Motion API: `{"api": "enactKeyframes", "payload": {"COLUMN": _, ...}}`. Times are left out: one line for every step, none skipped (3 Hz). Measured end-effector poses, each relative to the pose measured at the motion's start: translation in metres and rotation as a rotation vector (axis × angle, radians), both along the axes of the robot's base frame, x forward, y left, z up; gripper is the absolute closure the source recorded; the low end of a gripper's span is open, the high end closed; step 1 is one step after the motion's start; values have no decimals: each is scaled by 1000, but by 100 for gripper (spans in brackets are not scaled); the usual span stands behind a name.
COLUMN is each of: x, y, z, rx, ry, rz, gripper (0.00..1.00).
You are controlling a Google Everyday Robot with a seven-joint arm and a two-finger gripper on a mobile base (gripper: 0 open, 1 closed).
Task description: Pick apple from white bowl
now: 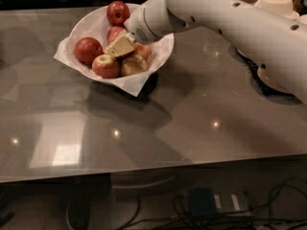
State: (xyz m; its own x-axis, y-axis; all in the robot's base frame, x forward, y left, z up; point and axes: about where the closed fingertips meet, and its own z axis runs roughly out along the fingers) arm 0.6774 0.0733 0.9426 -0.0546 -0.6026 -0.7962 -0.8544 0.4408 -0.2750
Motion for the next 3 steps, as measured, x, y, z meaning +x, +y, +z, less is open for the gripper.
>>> {"api": "enactKeyframes", "payload": {"x": 3, "y": 0, "z": -6, "rx": 1, "ry": 11, "rz": -5, "gripper": 37}}
{"api": "enactKeyframes", "payload": {"x": 4, "y": 0, "z": -9, "rx": 1, "ry": 18, "rz": -8, "gripper": 55}}
{"api": "enactKeyframes", "payload": {"x": 3, "y": 0, "z": -9, "rx": 0, "ry": 19, "rz": -8, "gripper": 71}}
